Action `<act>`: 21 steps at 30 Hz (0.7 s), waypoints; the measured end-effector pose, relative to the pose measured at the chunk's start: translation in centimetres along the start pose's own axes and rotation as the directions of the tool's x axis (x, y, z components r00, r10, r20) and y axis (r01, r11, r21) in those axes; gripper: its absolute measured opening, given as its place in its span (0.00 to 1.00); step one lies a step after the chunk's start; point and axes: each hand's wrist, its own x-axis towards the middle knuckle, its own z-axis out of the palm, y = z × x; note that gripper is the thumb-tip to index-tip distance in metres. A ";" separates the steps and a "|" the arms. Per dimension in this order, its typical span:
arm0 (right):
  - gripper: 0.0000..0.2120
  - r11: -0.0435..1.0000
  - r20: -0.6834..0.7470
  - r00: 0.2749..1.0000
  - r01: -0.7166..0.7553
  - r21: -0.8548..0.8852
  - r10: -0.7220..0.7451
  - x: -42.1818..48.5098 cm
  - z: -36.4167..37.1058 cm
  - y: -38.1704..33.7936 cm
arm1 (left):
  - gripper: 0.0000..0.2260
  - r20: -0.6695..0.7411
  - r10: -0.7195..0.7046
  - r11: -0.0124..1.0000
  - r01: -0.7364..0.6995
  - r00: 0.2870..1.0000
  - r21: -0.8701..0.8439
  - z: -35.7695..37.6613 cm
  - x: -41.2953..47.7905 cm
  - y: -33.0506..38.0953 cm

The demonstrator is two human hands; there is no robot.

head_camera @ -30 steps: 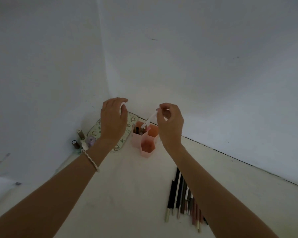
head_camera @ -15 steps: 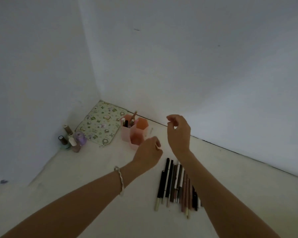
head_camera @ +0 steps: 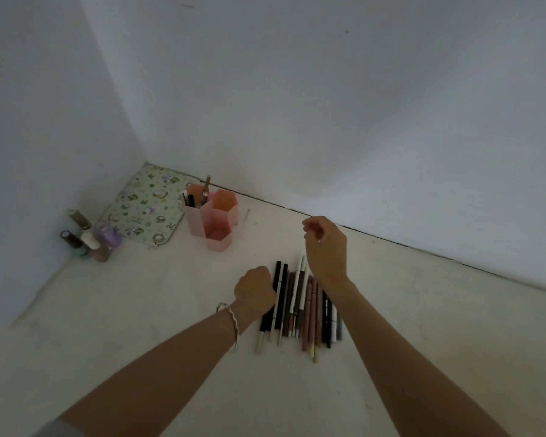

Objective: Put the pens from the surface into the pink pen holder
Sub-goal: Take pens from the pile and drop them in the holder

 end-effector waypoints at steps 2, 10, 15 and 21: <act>0.12 1.000 0.022 1.000 -0.013 -0.018 0.013 -0.2 0.2 0.4 | 0.07 0.017 -0.004 0.998 0.005 1.000 -0.060 0.0 0.2 -0.3; 0.14 0.854 0.365 0.902 -0.007 -0.520 0.230 -0.4 3.7 2.4 | 0.08 -0.255 -0.033 0.877 -0.095 0.966 -0.471 -4.6 1.3 -0.9; 0.16 0.660 0.366 0.910 0.153 -0.735 0.196 -0.6 6.5 3.0 | 0.05 -0.433 -0.001 0.767 -0.277 0.901 -0.578 -8.7 1.3 -1.6; 0.11 0.866 0.317 0.887 -0.159 -0.474 0.336 0.4 7.7 1.9 | 0.09 -0.701 -0.136 0.605 -0.502 0.700 -0.618 -13.5 0.3 -2.0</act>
